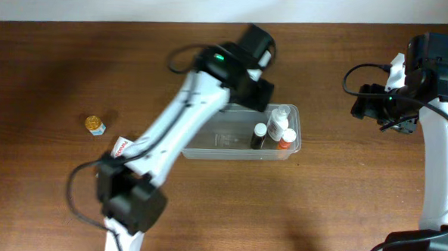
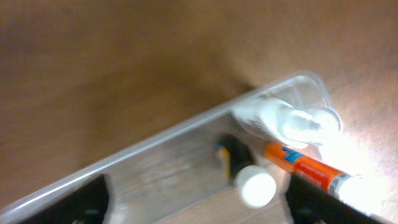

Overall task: Pack container
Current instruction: 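Grasp the dark bottle with the left gripper and drop it in container, then move the left gripper to the Tiger Balm jar and grasp it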

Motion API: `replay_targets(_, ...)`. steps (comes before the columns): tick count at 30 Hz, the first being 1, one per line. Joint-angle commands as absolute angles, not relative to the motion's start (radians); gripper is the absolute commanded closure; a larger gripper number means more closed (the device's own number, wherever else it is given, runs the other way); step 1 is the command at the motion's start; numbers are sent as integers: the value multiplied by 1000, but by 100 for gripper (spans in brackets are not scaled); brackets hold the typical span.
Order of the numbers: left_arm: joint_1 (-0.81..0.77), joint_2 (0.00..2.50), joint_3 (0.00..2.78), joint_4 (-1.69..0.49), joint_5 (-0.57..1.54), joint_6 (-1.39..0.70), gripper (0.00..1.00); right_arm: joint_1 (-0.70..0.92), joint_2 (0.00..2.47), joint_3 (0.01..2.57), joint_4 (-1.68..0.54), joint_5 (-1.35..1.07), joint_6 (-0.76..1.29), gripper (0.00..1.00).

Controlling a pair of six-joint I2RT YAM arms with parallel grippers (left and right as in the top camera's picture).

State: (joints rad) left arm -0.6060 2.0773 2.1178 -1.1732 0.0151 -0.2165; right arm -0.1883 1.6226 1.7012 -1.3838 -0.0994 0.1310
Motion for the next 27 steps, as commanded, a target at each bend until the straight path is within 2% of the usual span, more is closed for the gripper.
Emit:
replay_targets(1,-492,1926,2158,-1237,-128,-200,1,-190,1628,1691,-1381,-109,128,24)
replay_targets(5,-347,1864,2158,-1332,-163,-210,1,-190,1628,1691,-1381,-109,127,24)
replay_targets(9,-131,1858,2155,-1418,-160,-266,1,-190,1628,1691,-1381,-109,128,24)
replay_targets(17,172,1939,2060,-1414,-91,-276,1,-190,1628,1691,-1381,-109,128,24)
replay_targets(23,276,2036,1950,-1379,-31,-275,1,-190,1628,1691,-1383,-109,128,24)
replay_targets(27,285,2113,1868,-1327,-21,-272,1,-190,1628,1691,-1383,-109,128,24)
